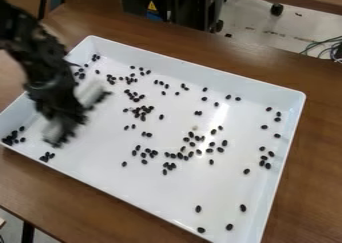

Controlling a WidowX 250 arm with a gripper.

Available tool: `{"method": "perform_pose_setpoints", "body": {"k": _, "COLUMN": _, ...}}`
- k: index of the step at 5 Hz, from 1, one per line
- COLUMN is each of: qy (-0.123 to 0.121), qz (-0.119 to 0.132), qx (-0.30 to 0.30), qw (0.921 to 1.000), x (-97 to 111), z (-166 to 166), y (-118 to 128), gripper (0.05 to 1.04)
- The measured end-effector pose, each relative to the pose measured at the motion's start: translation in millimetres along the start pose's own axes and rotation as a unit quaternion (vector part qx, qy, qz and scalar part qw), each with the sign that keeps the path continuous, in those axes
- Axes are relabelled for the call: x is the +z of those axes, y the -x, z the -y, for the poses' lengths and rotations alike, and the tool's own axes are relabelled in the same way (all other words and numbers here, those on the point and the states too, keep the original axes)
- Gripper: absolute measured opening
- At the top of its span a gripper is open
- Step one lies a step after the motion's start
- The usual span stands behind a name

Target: Sweep into pile

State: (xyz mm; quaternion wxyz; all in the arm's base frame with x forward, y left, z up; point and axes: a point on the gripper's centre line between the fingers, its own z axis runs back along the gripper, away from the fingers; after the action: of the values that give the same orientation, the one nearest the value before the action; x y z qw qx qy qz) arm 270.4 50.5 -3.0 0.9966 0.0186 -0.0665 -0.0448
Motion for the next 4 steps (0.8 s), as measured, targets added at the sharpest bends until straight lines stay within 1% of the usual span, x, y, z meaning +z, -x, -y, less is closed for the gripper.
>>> {"method": "perform_pose_setpoints", "body": {"k": 1, "qy": 0.032, "qz": -0.022, "qx": 0.000, "qw": 0.9992, "x": 3.6, "z": 50.1, "y": -3.9, "gripper": 0.357}}
{"method": "perform_pose_setpoints", "body": {"k": 2, "qy": 0.067, "qz": -0.024, "qx": 0.000, "qw": 0.9975, "x": 9.2, "z": 96.6, "y": -12.8, "gripper": 0.357}}
{"method": "perform_pose_setpoints", "body": {"k": 3, "qy": 0.088, "qz": -0.028, "qx": -0.022, "qw": 0.9955, "x": 6.6, "z": 143.7, "y": -22.2, "gripper": 0.357}}
{"method": "perform_pose_setpoints", "body": {"k": 4, "qy": 0.093, "qz": -0.028, "qx": -0.054, "qw": 0.9938, "x": 10.1, "z": 190.9, "y": -27.8, "gripper": 0.357}}
